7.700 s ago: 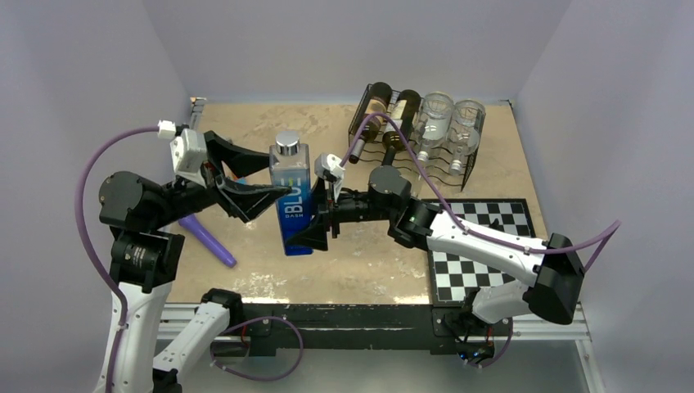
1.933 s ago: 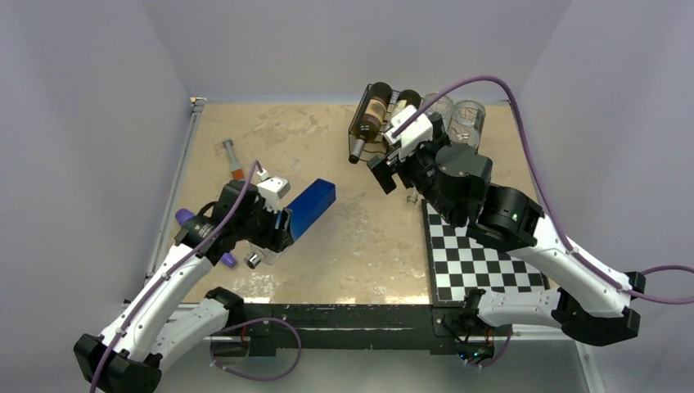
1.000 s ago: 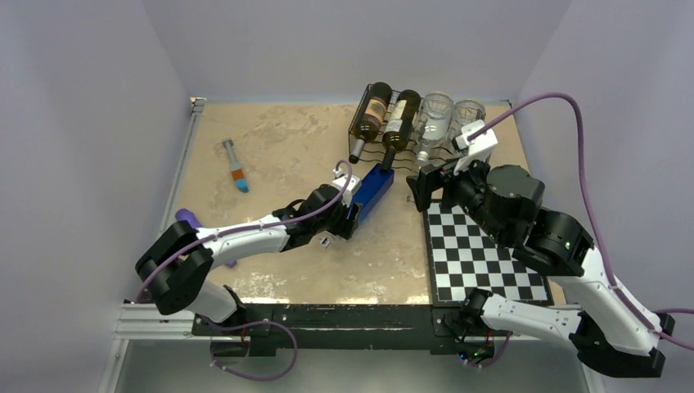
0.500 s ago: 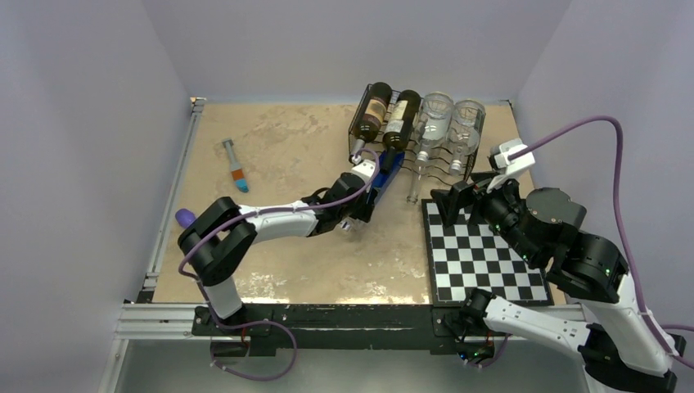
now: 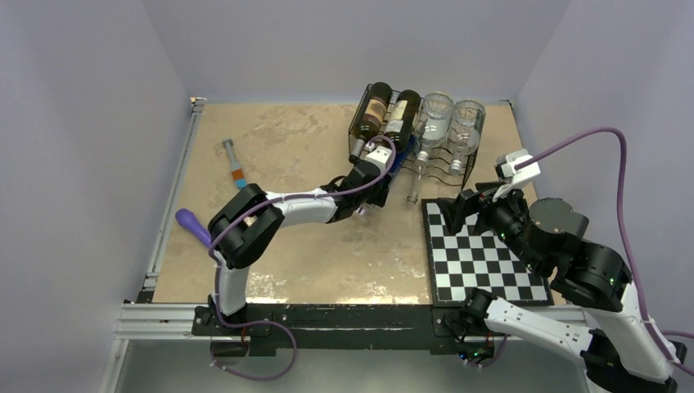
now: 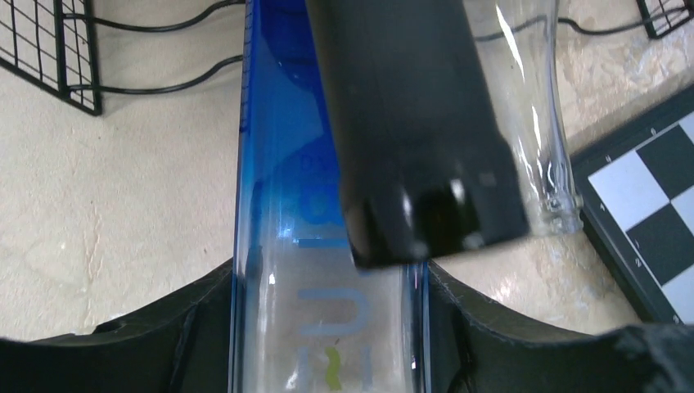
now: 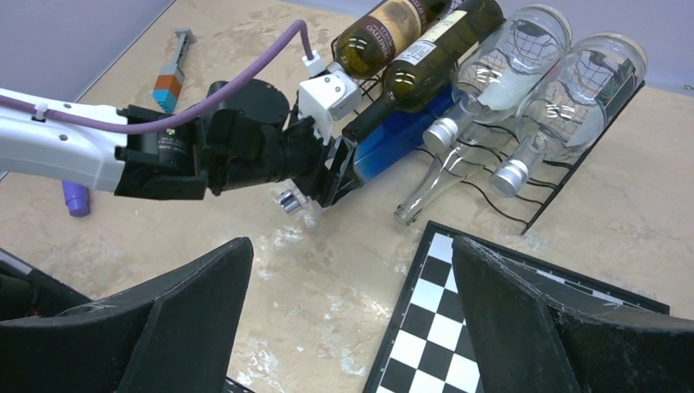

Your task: Put the wine bottle on the wine rack

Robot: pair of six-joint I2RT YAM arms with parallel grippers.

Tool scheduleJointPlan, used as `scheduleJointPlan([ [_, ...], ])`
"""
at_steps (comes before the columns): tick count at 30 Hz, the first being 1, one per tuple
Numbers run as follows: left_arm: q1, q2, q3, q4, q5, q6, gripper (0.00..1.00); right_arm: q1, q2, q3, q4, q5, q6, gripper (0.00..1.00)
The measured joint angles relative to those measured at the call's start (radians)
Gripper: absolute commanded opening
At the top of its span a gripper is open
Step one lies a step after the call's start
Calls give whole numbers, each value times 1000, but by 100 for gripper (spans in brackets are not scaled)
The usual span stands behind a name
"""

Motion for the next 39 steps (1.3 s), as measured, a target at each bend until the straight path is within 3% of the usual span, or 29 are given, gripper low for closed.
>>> scheduleJointPlan([
  [17, 72, 84, 62, 74, 142, -178, 0, 0, -24, -35, -19, 14, 6, 96],
  [24, 84, 126, 99, 102, 155, -179, 2, 0, -24, -50, -19, 14, 6, 96],
  [30, 80, 143, 107, 114, 119, -89, 28, 0, -26, -51, -19, 14, 6, 96],
  [34, 72, 149, 107, 114, 80, -32, 52, 0, -30, -51, -19, 14, 6, 96],
  [39, 64, 153, 107, 114, 46, 1, 68, 0, -33, -51, -19, 14, 8, 96],
])
